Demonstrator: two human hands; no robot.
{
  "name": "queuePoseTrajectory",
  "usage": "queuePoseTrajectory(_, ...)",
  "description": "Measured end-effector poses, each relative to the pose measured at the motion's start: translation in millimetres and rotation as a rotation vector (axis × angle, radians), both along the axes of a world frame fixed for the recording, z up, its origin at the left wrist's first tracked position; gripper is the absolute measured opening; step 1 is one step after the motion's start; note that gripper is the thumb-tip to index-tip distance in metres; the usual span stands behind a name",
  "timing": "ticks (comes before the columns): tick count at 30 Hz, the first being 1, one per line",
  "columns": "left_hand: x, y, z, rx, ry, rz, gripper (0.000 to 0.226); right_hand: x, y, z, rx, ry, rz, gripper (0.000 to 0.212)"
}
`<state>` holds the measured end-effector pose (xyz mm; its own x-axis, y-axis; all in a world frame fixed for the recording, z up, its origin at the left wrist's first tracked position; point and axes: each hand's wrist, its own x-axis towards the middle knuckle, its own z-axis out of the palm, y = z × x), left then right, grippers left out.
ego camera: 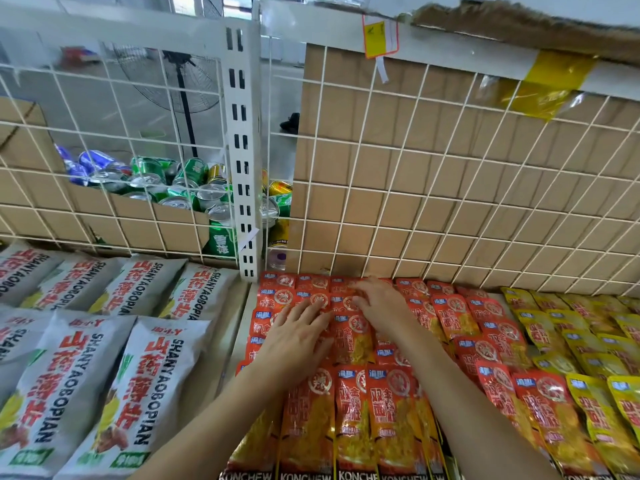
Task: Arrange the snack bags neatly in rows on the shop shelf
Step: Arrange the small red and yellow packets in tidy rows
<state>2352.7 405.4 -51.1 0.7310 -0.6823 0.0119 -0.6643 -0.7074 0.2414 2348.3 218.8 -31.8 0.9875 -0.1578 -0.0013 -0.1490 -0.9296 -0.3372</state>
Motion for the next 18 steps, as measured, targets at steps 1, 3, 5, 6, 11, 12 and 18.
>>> queuePoseTrajectory(1, 1, -1, 0, 0.001, 0.001, -0.001, 0.053, 3, 0, 0, 0.0, 0.001, -0.003, 0.032)
queuePoseTrajectory(3, 4, -2, 0, 0.009, 0.01, -0.003, 0.053, 9, 0, -3, 0.018, 0.004, -0.01, 0.027)
queuePoseTrajectory(5, 5, -3, 0, 0.014, 0.011, -0.005, 0.054, 13, -1, -5, 0.04, -0.002, -0.016, 0.022)
queuePoseTrajectory(6, 5, -3, 0, 0.016, 0.009, -0.006, 0.054, 15, -1, -6, 0.048, -0.008, -0.017, 0.019)
queuePoseTrajectory(11, 6, -3, -3, 0.025, 0.0, -0.011, 0.058, 18, -4, -8, 0.091, -0.07, -0.037, 0.012)
queuePoseTrajectory(12, 6, -3, -4, 0.023, -0.005, -0.012, 0.062, 18, -6, -8, 0.107, -0.078, -0.05, 0.011)
queuePoseTrajectory(18, 6, -3, -5, 0.019, -0.023, -0.009, 0.07, 20, -8, -12, 0.132, -0.087, -0.056, 0.012)
